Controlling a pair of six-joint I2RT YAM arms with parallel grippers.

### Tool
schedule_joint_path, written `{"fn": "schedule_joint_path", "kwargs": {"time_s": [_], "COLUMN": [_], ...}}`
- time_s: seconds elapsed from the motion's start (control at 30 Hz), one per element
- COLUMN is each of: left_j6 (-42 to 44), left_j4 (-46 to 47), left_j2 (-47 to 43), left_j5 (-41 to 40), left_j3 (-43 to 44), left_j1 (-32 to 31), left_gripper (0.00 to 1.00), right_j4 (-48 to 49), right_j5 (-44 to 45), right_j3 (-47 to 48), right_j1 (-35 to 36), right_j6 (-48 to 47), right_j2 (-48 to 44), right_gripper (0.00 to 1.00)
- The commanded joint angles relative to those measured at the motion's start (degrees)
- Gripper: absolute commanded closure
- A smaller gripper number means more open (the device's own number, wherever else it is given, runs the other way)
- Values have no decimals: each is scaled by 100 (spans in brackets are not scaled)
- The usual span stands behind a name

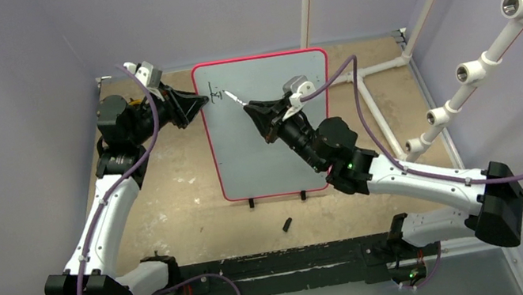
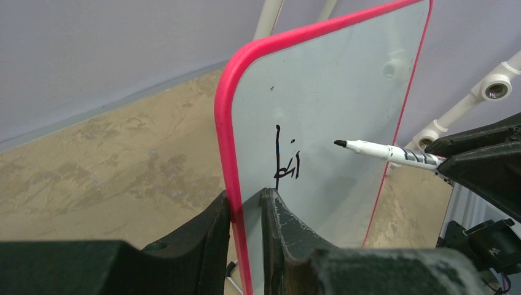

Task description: Write a sentence on the whiteboard

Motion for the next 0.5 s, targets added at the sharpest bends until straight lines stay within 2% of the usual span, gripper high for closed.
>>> {"fn": "schedule_joint_path", "kwargs": {"time_s": [0.0, 0.47], "left_j6": [38, 38], "left_j4": [101, 97], "left_j2": [30, 21], "left_j5": [-21, -8], "left_j3": [-40, -40], "left_j1": [-5, -5], "left_gripper": [100, 100], "right_j4": [-2, -326], "right_j5": [208, -42], "right_j3": [-6, 115], "right_j1": [-111, -300], "right_j6": [77, 252], "right_j2": [18, 232], "right_gripper": [100, 100]}}
